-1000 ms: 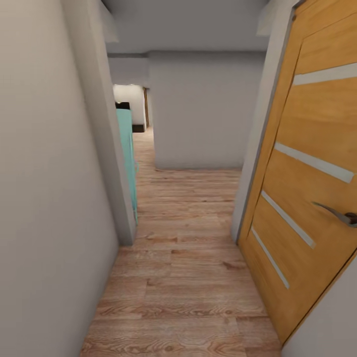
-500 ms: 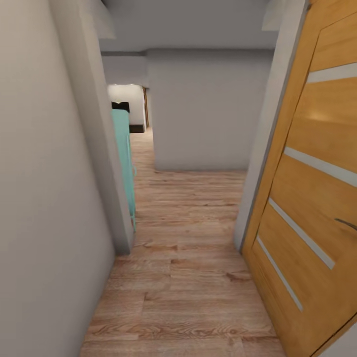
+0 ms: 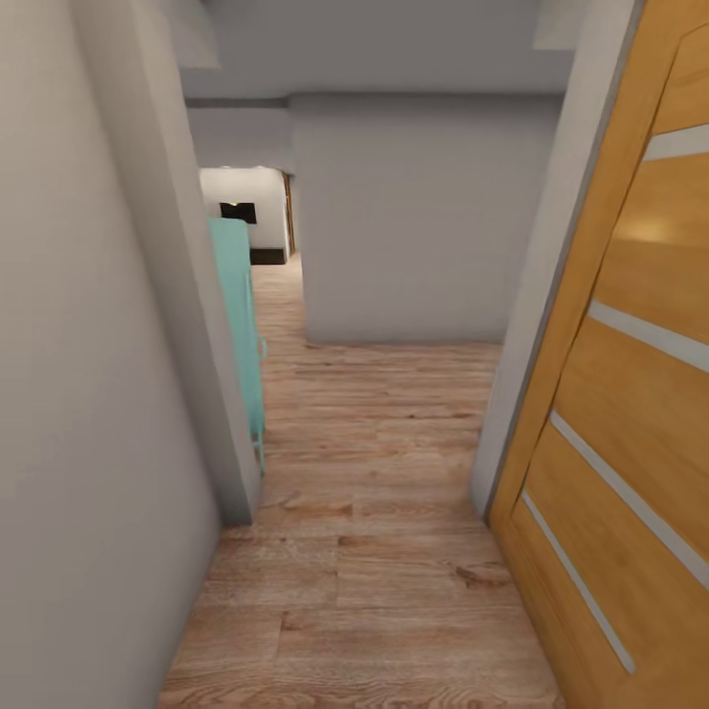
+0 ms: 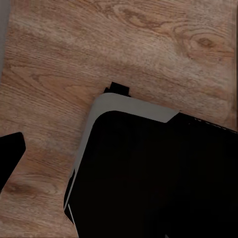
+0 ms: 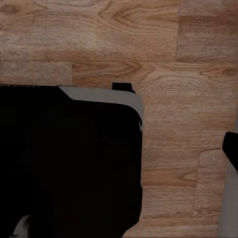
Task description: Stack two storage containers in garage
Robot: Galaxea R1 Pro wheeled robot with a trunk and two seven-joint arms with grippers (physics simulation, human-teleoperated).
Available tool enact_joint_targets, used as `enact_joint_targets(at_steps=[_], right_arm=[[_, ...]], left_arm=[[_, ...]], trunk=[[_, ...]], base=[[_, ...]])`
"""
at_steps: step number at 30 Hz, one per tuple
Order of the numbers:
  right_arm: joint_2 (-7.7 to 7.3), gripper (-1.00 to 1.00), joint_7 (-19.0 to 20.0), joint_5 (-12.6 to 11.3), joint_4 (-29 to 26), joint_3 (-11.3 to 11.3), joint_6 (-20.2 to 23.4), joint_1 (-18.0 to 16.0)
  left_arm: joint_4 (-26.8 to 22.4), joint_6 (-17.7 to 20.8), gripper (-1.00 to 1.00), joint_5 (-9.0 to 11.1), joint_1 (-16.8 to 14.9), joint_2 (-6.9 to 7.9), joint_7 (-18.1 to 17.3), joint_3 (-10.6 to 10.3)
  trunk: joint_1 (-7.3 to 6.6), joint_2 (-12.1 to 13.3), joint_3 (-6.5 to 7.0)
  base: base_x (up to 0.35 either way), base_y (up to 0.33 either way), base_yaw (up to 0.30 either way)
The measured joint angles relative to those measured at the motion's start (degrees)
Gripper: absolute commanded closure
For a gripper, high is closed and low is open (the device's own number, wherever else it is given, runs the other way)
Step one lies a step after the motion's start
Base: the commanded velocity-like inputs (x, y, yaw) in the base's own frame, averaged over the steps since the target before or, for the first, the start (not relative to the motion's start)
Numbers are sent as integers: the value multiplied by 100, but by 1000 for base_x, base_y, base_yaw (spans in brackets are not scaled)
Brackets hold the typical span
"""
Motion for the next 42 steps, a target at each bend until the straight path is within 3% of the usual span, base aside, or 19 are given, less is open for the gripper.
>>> enact_joint_targets(at_steps=[42], right_arm=[[12,-100,0,-64,0,-40,-22,1]], left_arm=[[0,0,-100,0,0,-16,0,0]], trunk=[[0,0,0]], base=[[323,0,0]])
